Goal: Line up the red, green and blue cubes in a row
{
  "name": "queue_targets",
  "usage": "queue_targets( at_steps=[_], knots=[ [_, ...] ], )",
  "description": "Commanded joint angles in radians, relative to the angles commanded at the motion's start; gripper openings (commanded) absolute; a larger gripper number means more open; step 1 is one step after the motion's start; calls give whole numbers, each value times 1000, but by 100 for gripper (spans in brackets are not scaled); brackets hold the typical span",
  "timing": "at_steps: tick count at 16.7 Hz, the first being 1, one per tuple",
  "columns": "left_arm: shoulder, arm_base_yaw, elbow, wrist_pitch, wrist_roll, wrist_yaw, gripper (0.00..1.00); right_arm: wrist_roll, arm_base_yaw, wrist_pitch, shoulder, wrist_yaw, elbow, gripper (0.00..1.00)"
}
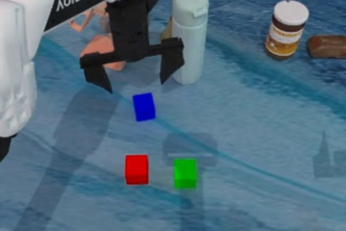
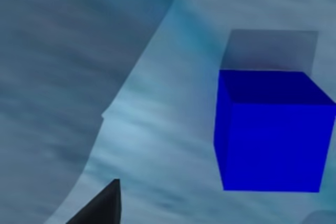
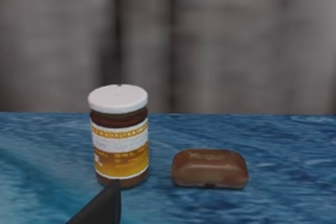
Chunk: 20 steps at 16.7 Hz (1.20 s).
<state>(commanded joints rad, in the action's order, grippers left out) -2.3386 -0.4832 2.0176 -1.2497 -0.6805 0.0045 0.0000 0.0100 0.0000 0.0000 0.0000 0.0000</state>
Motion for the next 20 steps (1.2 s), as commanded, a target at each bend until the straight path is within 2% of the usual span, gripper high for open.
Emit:
queue_targets(
  at_steps=[4,11,15,20],
  knots=[
    [-3,4,-18,19,3,0,100,0,0,0,0,0,0,100],
    [-73,1,-178,254,2,1,100,0,0,0,0,0,0,100],
    [-78,1,-187,264,2,1,100,0,0,0,0,0,0,100],
    [-78,1,-187,264,2,1,62,0,0,0,0,0,0,100]
  ],
)
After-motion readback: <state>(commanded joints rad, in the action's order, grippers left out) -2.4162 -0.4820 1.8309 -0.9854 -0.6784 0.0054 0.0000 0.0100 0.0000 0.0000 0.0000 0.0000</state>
